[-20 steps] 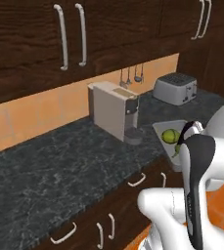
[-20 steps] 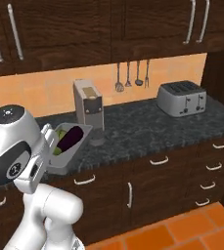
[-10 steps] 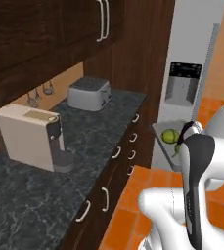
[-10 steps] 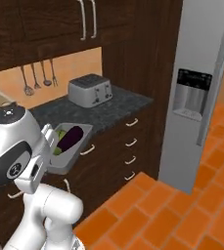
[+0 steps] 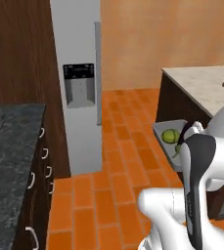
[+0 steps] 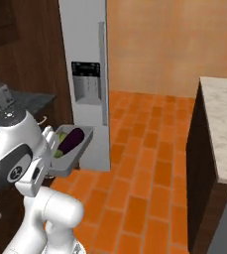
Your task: Take the meat container that has the fish and place it on the second highest rack of the freezer. Then take the vegetable container that has the eggplant and lime and place it on the highest rack of the freezer.
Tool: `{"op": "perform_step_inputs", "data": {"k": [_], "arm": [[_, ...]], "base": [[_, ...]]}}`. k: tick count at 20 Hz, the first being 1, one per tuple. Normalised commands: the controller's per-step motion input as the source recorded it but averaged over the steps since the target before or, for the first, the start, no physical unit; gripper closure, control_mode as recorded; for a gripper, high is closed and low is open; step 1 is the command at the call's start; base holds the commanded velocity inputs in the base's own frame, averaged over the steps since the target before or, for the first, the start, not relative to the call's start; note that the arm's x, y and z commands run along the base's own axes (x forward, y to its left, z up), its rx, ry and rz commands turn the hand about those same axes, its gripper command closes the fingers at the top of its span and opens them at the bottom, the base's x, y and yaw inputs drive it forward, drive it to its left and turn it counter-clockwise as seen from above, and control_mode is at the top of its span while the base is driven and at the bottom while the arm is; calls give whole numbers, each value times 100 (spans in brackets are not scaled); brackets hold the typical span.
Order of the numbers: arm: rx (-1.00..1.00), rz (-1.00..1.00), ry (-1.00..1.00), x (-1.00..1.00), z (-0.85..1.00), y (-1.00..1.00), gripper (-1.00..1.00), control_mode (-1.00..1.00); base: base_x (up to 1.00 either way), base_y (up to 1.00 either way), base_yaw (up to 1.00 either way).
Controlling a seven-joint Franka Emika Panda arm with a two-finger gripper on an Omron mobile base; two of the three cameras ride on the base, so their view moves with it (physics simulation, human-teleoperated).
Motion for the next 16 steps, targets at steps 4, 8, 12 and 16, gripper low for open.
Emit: {"op": "perform_step_inputs", "data": {"k": [4,8,12,16], "arm": [[0,0,0,0,0,0,100,100],[0,0,0,0,0,0,100,100],[0,0,0,0,0,0,100,100],[0,0,0,0,0,0,100,100]], "base": [[81,-14,-64],[100,3,-40],[100,0,-12],[100,-1,-2]]}}
